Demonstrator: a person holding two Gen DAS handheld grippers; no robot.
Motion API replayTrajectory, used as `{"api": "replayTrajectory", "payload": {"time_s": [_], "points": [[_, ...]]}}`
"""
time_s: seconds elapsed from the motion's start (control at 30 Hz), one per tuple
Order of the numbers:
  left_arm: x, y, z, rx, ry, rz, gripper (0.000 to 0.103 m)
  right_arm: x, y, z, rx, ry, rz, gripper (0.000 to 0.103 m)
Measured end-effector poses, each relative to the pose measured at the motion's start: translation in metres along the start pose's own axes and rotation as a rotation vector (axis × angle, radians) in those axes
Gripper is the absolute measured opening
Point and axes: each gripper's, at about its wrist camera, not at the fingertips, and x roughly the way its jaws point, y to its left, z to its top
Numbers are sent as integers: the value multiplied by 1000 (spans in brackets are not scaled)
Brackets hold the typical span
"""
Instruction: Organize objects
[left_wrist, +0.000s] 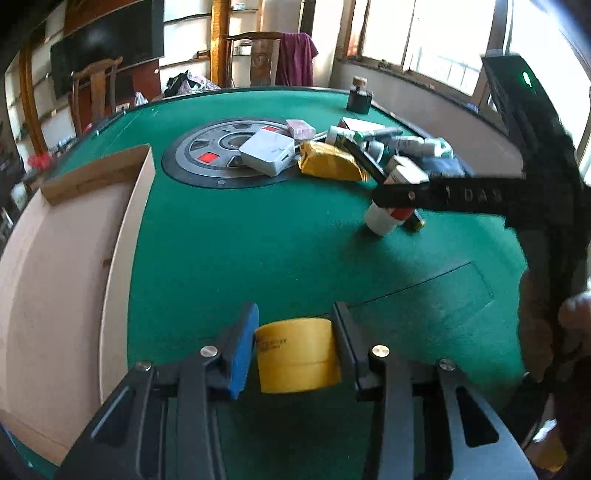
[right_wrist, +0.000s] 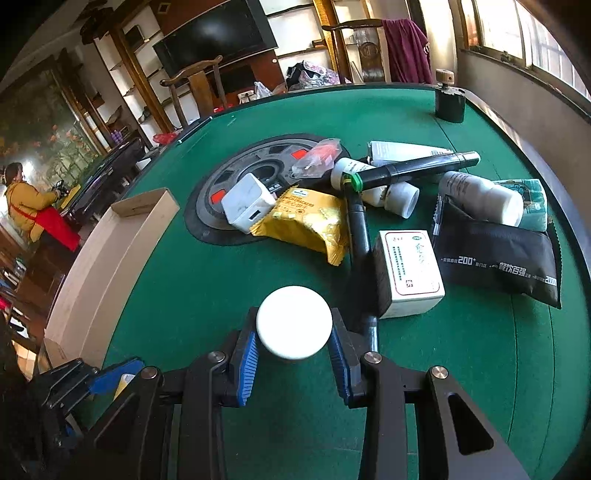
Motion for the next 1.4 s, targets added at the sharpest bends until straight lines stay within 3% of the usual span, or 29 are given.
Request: {"api": "replayTrajectory", "payload": {"time_s": [0.2, 0.37, 0.47, 0.63, 0.77, 1.03, 1.27, 1.4], "points": [[-41, 28, 9, -100, -64, -66, 39, -18, 19, 3, -47, -28, 28, 37], [-80, 63, 32, -142, -138, -51, 39, -36, 53, 20, -105, -60, 87, 38], [-93, 93, 48, -177, -159, -2, 39, -37, 82, 35, -141, -56, 155, 38], [-87, 138, 73, -216, -158, 70, 39, -15, 131, 67, -149, 10, 299, 38], [-54, 176, 92, -272, -105, 97, 39, 36, 171, 97, -135, 100, 320, 38], [8, 225, 99, -389, -30, 72, 39, 120, 200, 115, -118, 215, 194, 38], [30, 245, 96, -457, -28, 34, 39, 152, 199, 124, -118, 261, 146, 38], [33, 252, 97, -498, -28, 24, 41, 156, 198, 132, -128, 233, 104, 42]]}}
